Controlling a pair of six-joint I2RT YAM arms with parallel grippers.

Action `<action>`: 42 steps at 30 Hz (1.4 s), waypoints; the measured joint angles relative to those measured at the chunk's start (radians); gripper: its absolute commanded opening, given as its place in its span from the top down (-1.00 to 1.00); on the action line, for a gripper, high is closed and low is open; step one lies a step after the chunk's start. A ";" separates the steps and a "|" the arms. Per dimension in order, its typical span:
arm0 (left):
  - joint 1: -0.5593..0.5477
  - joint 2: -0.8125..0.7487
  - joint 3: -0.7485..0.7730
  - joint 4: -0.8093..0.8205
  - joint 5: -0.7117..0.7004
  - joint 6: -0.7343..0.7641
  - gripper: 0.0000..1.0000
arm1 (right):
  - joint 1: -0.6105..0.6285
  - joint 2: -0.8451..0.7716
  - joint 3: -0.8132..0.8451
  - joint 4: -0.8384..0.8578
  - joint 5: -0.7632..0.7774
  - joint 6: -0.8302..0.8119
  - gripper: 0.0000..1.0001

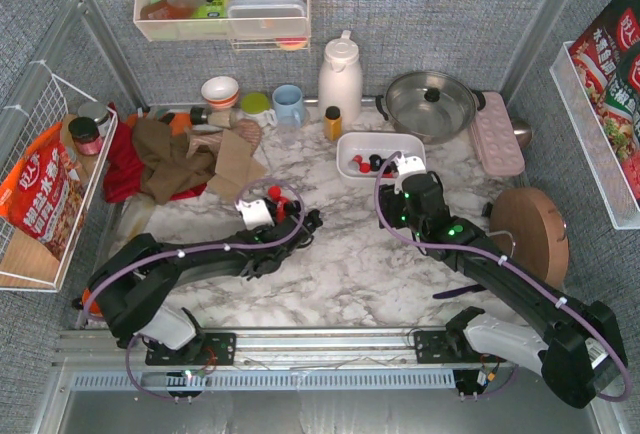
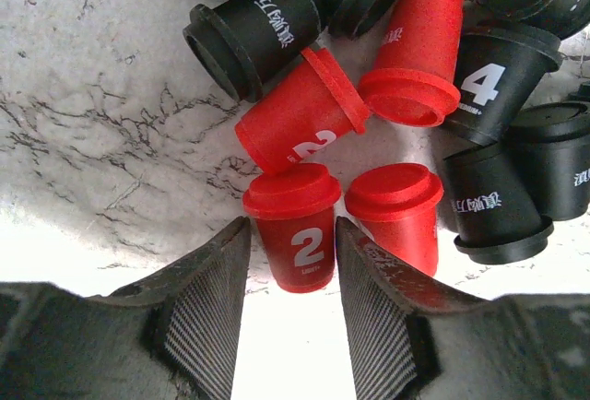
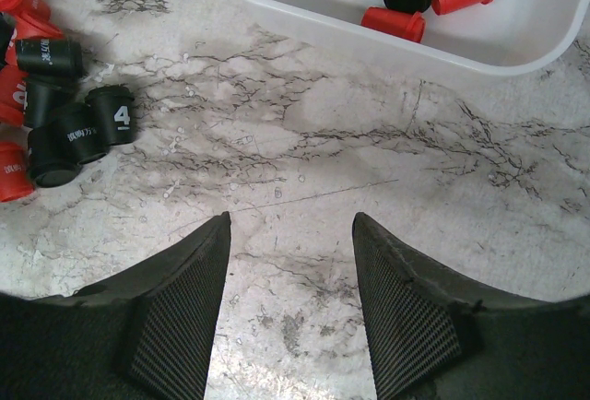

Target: Mix the coffee capsules in the storage basket

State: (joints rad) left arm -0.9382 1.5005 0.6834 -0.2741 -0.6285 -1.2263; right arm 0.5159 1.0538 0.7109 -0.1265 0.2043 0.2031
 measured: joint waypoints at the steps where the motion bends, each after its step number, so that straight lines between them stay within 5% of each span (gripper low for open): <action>1: 0.000 0.007 0.003 -0.005 -0.003 -0.001 -0.05 | 0.000 0.000 0.000 0.000 0.000 0.000 -0.20; 12: -0.003 0.075 0.027 0.014 -0.089 0.008 0.04 | 0.000 0.002 0.000 0.000 0.000 0.000 -0.20; 23: -0.002 -0.026 0.000 -0.019 -0.043 0.049 0.24 | 0.000 0.018 0.000 0.000 0.000 0.000 -0.20; 35: -0.002 -0.323 -0.101 0.040 -0.030 0.163 0.18 | 0.000 0.032 0.001 0.001 -0.004 0.004 -0.20; 42: -0.003 -0.523 -0.200 0.258 0.060 0.382 0.16 | 0.003 0.029 0.078 -0.048 -0.055 0.004 -0.21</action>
State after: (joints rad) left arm -0.9417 0.9775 0.4835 -0.0158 -0.5690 -0.8444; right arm 0.5190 1.0824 0.7891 -0.1749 0.1497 0.2070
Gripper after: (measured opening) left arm 0.424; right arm 0.603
